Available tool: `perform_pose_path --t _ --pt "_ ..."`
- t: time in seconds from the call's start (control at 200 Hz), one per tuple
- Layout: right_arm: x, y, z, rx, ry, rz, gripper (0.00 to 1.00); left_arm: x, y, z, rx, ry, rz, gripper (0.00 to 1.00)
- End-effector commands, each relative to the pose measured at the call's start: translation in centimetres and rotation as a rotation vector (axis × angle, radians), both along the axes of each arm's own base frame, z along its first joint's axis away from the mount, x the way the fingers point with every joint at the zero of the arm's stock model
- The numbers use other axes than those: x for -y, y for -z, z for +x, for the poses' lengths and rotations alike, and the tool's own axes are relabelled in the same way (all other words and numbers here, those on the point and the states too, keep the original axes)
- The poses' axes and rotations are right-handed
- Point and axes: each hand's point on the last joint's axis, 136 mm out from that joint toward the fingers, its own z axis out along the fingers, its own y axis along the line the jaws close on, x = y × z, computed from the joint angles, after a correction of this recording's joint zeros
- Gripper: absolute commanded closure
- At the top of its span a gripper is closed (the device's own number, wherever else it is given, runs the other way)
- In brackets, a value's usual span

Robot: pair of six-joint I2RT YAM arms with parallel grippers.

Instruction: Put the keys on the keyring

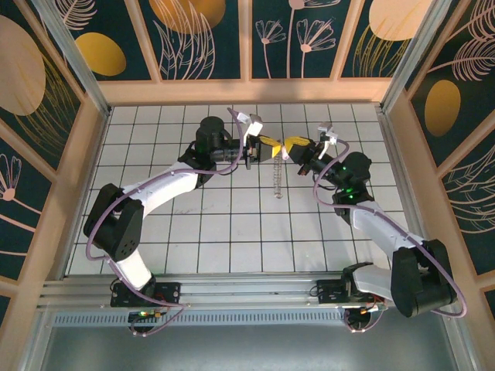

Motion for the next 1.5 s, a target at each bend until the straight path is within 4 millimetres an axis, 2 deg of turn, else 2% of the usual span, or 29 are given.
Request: perform_pose_path --t 0.0,0.325,0.731,0.956,1.221,1.497 --pt "-0.5 0.0 -0.4 0.016 -0.038 0.005 1.00 -0.2 -4.8 -1.1 0.120 0.020 -0.077 1.00" --pt "-1.0 0.5 -0.5 0.001 -0.059 -0.005 1.00 -0.1 -5.0 -1.0 0.127 0.010 -0.079 1.00" --pt "0.5 -0.4 -1.3 0.025 0.022 0.017 1.00 -0.1 -4.7 -0.9 0.124 0.009 -0.077 1.00" --pt "0.6 0.0 -1.2 0.011 0.032 0.013 1.00 0.0 -5.1 -1.1 0.130 0.017 -0.085 1.00" --pt "2.1 1.3 -0.4 -0.033 0.078 0.032 1.00 -0.2 -5.7 -1.2 0.143 0.010 -0.105 1.00" --pt "1.9 1.3 -1.0 -0.038 0.043 0.036 1.00 -0.4 -6.0 -1.1 0.151 -0.005 -0.124 1.00"
